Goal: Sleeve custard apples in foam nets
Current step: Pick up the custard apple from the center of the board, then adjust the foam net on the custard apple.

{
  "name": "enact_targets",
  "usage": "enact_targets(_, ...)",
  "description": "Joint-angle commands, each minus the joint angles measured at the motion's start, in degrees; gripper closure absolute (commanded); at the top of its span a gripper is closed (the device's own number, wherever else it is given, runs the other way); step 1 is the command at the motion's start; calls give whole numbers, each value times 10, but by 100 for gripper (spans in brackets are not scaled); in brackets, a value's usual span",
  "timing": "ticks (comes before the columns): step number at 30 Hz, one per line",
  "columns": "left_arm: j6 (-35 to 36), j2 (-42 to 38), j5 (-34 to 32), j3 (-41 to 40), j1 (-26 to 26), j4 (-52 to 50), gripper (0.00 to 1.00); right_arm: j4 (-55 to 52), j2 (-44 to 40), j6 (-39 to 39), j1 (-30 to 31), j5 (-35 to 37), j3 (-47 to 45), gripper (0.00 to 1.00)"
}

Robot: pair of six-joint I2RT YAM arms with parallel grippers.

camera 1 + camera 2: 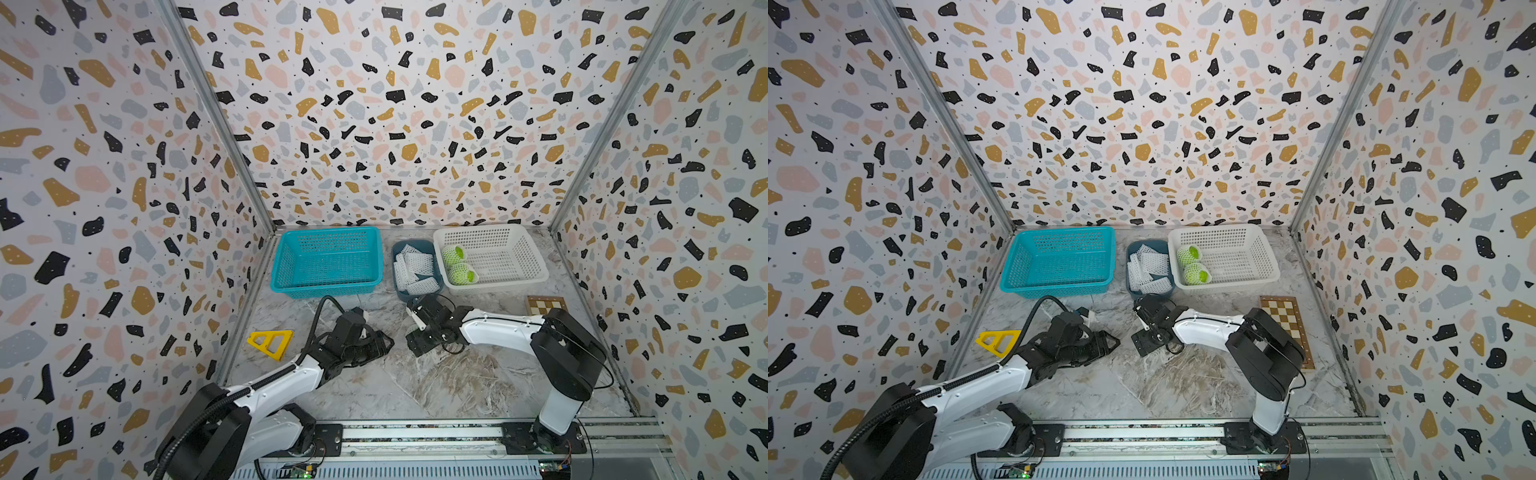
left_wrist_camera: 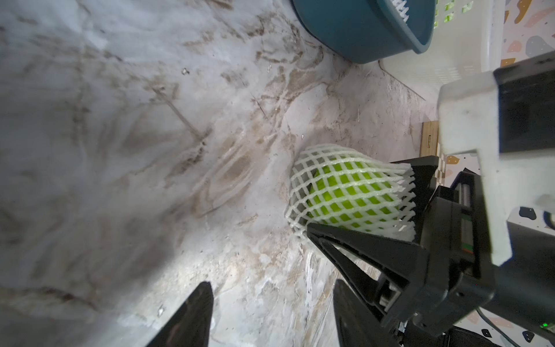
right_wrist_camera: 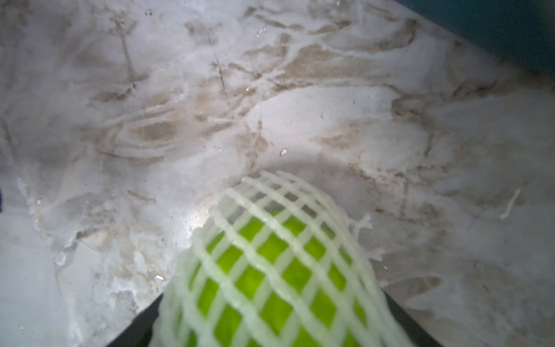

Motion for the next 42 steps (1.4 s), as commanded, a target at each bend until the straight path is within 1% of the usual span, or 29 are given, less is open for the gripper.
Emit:
enact_targets(1, -2, 2, 5, 4, -3, 16, 38, -11, 2, -7, 3, -4, -7, 18)
enact_targets(5, -3, -4, 5, 3, -2, 16, 38, -5, 1, -10, 2, -10, -10, 22)
enact_targets(11, 1, -31, -2, 10, -1, -6, 37, 34, -37, -18, 0, -40, -32, 24)
enact_targets(13, 6, -44, -2, 17, 2, -20, 37, 62, -62, -28, -1, -60, -48, 24)
enact_targets(18, 21, -91, 12, 42, 26, -59, 37, 113, -143, -43, -6, -80, -83, 24)
enact_targets(23, 66, -140, 29, 69, 49, -99, 40, 183, -243, -67, -10, -115, -144, 24)
enact_targets(27, 80, -174, 84, 87, 66, -99, 45, 242, -339, -86, -10, -131, -200, 24)
enact_targets(30, 89, -185, 138, 109, 72, -93, 50, 269, -401, -98, -7, -141, -232, 24)
enact_targets(33, 87, -185, 196, 128, 73, -75, 53, 292, -452, -107, 3, -144, -260, 24)
enact_targets(39, 72, -170, 310, 152, 73, -7, 54, 325, -518, -132, 35, -136, -295, 24)
enact_targets(42, 58, -158, 344, 159, 71, 21, 53, 340, -537, -140, 51, -130, -305, 24)
